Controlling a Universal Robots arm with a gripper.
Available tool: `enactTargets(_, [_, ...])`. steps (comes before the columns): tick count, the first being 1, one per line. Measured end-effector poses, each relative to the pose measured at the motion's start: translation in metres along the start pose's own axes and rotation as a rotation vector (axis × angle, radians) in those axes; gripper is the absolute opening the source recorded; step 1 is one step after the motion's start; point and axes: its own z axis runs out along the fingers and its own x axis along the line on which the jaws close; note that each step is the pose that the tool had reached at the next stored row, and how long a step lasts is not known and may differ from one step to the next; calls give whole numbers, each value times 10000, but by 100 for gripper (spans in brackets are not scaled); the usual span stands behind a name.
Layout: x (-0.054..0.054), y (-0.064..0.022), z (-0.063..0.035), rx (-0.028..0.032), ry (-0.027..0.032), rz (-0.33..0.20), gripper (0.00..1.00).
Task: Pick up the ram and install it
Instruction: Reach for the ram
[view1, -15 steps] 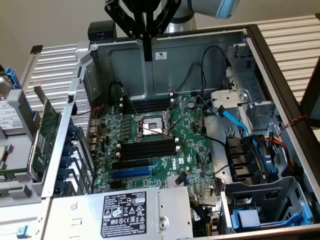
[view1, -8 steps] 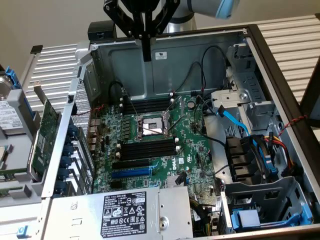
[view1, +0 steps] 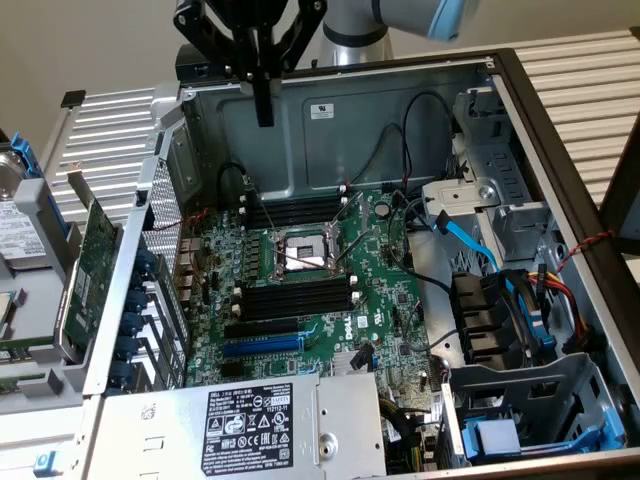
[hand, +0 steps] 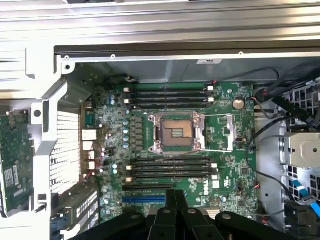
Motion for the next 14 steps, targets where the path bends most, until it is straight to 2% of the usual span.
enactTargets(14, [632,-44,-14,0,0,1,11])
